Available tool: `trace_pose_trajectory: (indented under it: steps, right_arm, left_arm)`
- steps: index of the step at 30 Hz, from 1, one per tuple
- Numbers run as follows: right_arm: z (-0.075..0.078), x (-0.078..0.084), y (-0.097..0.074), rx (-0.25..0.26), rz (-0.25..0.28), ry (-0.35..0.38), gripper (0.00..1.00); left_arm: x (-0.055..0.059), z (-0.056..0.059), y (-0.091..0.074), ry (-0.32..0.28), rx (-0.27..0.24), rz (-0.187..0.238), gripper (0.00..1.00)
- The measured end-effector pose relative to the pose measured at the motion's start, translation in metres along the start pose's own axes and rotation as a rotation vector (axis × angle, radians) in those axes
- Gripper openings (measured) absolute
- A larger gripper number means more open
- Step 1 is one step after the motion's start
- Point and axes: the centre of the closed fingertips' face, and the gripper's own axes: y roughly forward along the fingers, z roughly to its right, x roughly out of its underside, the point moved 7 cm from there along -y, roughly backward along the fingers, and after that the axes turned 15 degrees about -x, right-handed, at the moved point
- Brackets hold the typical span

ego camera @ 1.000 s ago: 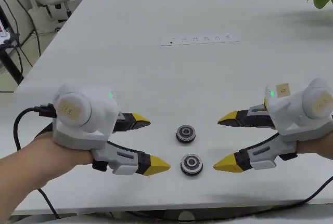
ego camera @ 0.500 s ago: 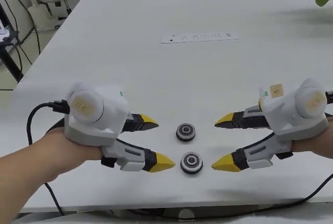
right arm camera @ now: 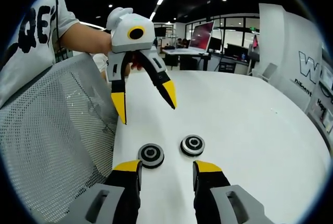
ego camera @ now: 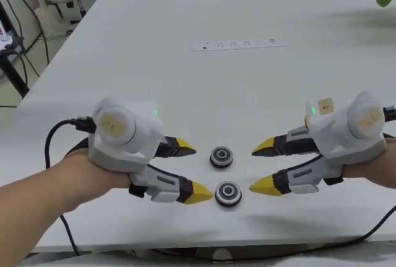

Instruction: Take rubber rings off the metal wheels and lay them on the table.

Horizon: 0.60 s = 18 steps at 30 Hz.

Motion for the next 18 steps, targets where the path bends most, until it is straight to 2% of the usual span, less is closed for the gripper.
trace_pose_trajectory:
  steps: [10, 14, 18]
  right_arm:
    - [-0.0002, -0.0011, 0.0002, 0.006, 0.011, 0.017, 0.30]
    - [-0.0007, -0.0030, -0.0005, -0.001, 0.030, 0.027, 0.32]
    - [-0.0020, -0.0022, 0.0019, -0.006, 0.016, 0.020, 0.36]
  left_arm:
    - [-0.0001, 0.0014, 0.0014, 0.000, 0.002, -0.004, 0.48]
    - [0.0001, 0.0024, 0.0021, 0.002, 0.005, -0.006, 0.48]
    - [-0.0004, 0.0027, 0.0027, 0.001, 0.006, -0.007, 0.47]
